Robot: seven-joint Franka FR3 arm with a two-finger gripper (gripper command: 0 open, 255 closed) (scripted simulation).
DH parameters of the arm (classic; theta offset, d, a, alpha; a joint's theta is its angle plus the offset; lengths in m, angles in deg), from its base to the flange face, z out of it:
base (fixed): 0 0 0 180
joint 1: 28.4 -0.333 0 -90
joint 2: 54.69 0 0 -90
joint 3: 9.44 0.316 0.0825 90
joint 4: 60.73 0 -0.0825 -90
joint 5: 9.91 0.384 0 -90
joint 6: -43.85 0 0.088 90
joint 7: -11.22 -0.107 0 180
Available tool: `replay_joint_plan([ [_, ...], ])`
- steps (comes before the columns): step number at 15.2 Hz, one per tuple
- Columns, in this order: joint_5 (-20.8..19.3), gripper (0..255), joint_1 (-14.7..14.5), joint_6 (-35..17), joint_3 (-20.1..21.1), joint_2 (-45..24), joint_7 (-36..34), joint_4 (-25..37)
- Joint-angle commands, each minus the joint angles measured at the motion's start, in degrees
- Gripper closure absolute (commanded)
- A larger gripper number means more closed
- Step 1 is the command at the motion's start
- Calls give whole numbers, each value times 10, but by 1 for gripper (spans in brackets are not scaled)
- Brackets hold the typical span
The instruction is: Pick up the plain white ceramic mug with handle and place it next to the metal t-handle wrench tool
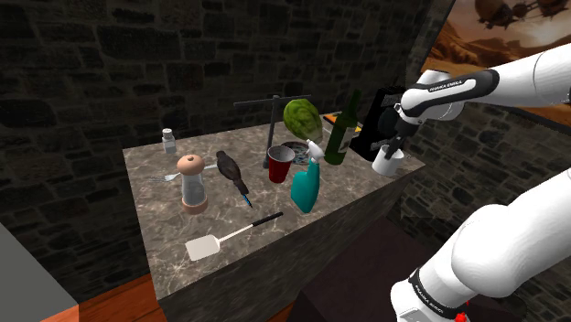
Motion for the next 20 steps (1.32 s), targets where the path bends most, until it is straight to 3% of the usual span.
replay_joint_plan([
  [1, 6, 0, -2, -16, -4, -10, 6, -7],
  [5, 21, 0, -6, -47, -12, -32, 18, -20],
  [12, 21, 0, -6, -47, -12, -32, 18, -20],
  [13, 21, 255, -6, -47, -12, -32, 18, -20],
  [20, 21, 255, -6, -47, -12, -32, 18, -20],
])
